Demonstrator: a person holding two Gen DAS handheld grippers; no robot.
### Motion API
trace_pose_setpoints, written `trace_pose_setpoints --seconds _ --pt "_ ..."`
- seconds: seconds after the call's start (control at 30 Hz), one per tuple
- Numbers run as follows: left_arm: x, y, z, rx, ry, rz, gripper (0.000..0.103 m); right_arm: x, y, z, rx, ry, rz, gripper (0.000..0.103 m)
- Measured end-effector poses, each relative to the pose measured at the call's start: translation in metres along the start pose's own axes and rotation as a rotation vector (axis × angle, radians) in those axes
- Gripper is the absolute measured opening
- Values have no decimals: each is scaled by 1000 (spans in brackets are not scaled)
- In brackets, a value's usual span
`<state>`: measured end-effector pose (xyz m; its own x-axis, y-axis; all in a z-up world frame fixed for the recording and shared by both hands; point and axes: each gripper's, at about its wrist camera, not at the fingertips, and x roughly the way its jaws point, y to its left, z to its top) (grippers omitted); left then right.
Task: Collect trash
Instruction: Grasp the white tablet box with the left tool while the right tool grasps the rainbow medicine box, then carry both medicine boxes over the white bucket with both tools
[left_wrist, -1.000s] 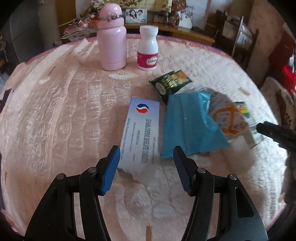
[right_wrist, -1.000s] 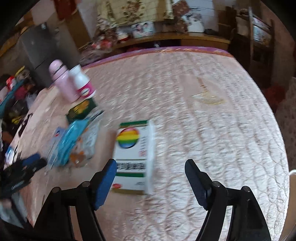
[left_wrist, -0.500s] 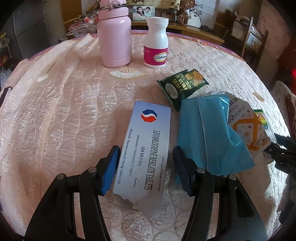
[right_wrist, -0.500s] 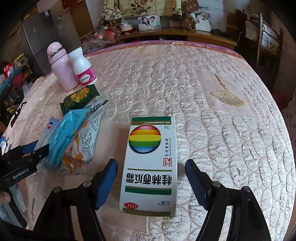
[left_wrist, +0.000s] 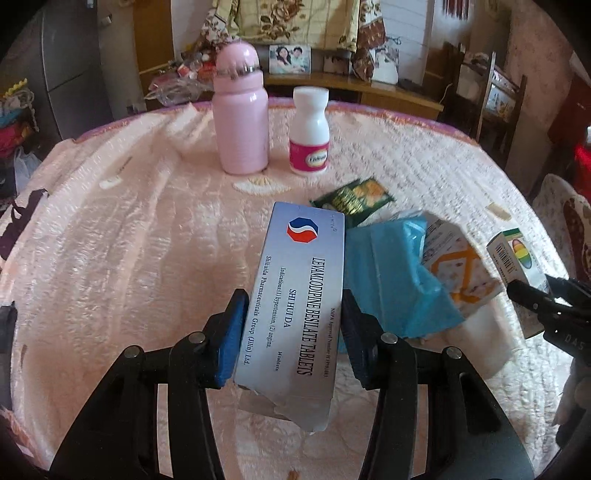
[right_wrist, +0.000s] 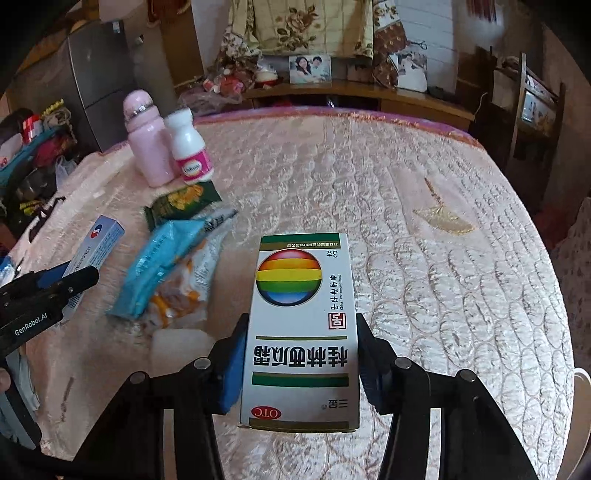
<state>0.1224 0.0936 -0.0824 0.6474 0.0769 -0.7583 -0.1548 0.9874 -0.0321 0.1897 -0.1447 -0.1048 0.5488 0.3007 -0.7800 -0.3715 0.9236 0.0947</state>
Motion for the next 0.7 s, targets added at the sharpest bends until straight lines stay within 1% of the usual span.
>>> trace_pose_setpoints --seconds 0.23,0.53,0.7 --pt "-30 -14 -1 -4 -53 -45 47 -28 0 -4 19 -51 40 51" --pt "-48 -42 -5 13 -81 -97 47 -54 3 -12 8 -83 30 51" --pt "-52 -57 -8 20 -86 -113 47 -67 0 -16 11 -97 20 51"
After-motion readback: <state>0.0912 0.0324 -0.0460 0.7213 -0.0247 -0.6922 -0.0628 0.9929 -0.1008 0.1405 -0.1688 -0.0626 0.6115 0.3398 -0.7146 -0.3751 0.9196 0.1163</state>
